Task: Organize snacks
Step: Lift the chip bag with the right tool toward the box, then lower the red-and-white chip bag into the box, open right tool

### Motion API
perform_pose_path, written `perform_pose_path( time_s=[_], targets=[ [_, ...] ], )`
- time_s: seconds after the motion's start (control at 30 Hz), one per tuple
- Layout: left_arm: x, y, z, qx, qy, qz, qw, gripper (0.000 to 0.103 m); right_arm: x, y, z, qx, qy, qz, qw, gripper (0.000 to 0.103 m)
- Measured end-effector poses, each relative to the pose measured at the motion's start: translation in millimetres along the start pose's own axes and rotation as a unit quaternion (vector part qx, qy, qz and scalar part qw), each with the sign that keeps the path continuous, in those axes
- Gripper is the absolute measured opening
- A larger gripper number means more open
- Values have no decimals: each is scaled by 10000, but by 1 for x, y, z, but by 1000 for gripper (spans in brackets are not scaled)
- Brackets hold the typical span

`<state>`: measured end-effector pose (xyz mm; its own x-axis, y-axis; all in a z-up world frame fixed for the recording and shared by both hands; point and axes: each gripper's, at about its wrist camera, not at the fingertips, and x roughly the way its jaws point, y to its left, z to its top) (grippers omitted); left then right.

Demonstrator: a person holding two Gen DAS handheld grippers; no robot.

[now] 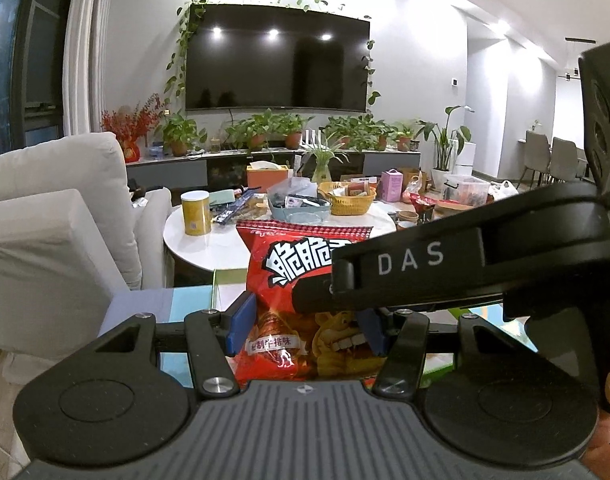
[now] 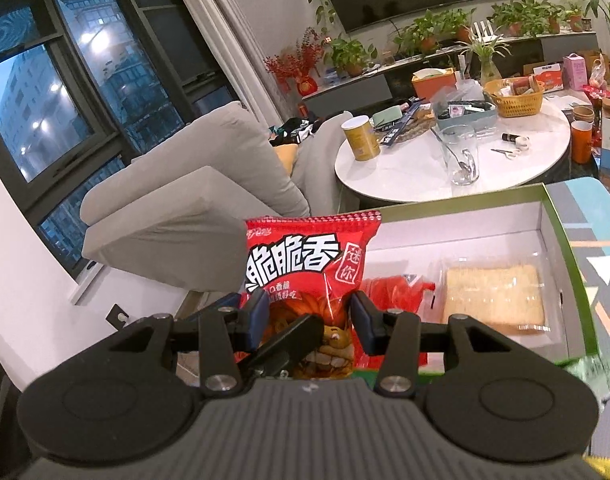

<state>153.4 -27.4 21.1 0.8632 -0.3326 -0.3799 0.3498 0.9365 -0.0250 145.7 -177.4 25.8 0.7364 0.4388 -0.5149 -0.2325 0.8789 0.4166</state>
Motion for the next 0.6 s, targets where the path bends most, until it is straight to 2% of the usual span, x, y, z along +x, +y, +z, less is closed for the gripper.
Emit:
perform_pose_path(
  time_s=[0.6],
  targets=[
    [58, 1, 1, 244, 228, 91, 9994, 53, 48, -28, 23, 366, 108, -65, 9993, 46]
  ],
)
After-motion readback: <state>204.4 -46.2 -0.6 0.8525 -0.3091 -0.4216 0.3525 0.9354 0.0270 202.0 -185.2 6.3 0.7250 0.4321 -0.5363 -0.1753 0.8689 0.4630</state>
